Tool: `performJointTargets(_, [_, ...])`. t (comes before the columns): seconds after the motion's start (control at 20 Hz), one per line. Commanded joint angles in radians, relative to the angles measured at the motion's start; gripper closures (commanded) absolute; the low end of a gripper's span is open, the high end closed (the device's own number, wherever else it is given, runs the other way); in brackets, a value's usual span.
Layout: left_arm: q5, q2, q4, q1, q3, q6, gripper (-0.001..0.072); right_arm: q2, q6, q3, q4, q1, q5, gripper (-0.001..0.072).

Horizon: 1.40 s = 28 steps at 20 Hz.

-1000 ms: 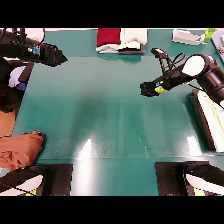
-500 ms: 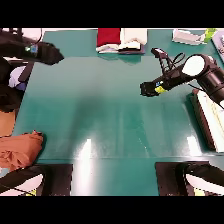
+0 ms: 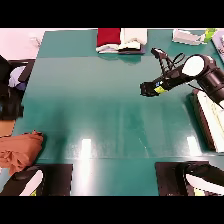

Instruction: Fold the shirts.

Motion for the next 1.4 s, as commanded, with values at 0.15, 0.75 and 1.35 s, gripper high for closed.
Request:
performJointTargets(0.15, [0.023,0.065,0.116,0.049,-0.352,-0.048,0.0158,0.000,0.000,0.000,0.000,0.001,-0.002,0.0693])
performJointTargets(0.75, [0.078,0.071,0.131,0.041,-0.388,-0.127,0.0684,0.000,-0.001,0.054,0.000,-0.001,0.014,0.0693])
performJointTargets(1.35, [0.061,-0.049,0.116,-0.559,0.609,-0.204,0.0688,0.001,0.000,0.644,-0.071,-0.001,0.056,0.0694])
